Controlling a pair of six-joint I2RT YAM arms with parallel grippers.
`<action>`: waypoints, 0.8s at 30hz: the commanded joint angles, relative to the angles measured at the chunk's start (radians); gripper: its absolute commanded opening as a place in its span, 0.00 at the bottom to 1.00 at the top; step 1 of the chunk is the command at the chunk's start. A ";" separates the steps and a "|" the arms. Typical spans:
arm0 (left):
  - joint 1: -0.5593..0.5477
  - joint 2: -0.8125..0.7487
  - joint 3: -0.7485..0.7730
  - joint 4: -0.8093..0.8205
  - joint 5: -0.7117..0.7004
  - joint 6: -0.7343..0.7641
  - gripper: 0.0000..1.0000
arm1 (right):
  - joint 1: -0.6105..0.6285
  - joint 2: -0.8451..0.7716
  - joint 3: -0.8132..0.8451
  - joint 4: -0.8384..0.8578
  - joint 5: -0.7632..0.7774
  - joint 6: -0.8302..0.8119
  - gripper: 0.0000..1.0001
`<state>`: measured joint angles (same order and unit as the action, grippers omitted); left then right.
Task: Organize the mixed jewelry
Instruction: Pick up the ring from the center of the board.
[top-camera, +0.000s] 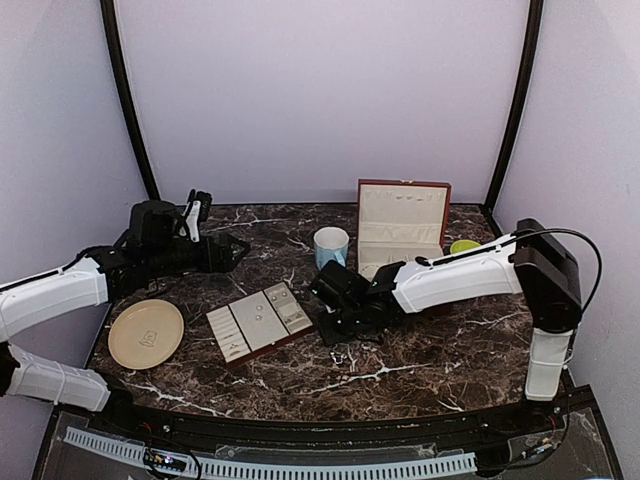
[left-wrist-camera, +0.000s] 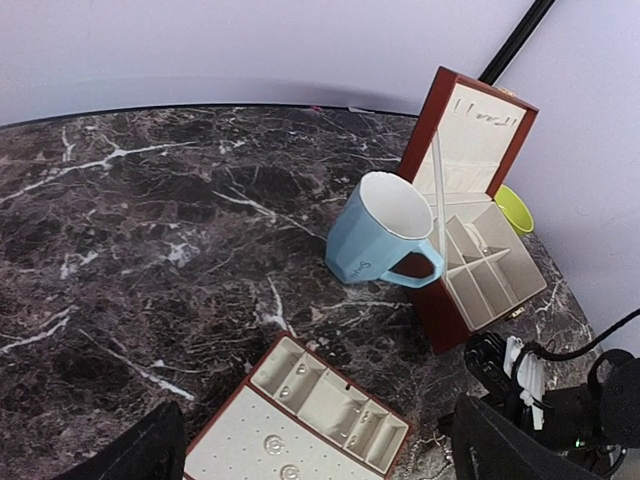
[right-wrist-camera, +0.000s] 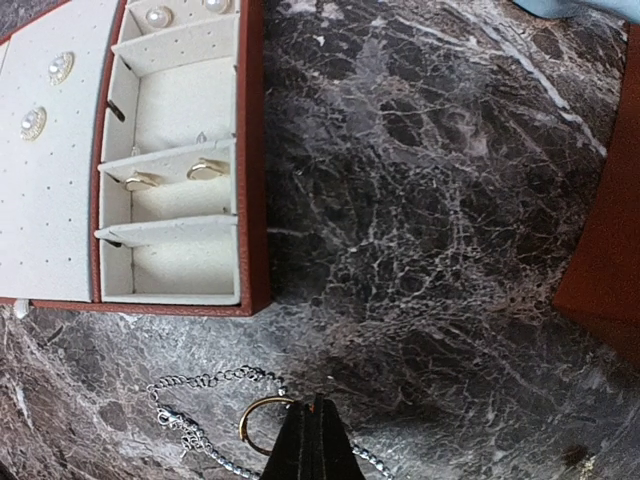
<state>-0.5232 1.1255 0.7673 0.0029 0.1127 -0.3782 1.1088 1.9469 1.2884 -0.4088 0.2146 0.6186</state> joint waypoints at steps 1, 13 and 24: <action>-0.049 0.035 -0.023 0.091 0.063 -0.070 0.93 | -0.016 -0.060 -0.049 0.102 -0.023 0.033 0.00; -0.203 0.249 0.007 0.202 0.158 -0.337 0.85 | -0.026 -0.186 -0.119 0.211 0.041 0.023 0.00; -0.262 0.421 0.105 0.253 0.261 -0.468 0.75 | -0.025 -0.239 -0.152 0.272 0.065 -0.004 0.00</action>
<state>-0.7708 1.5208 0.8185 0.2020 0.3145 -0.7887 1.0878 1.7233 1.1458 -0.1844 0.2543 0.6327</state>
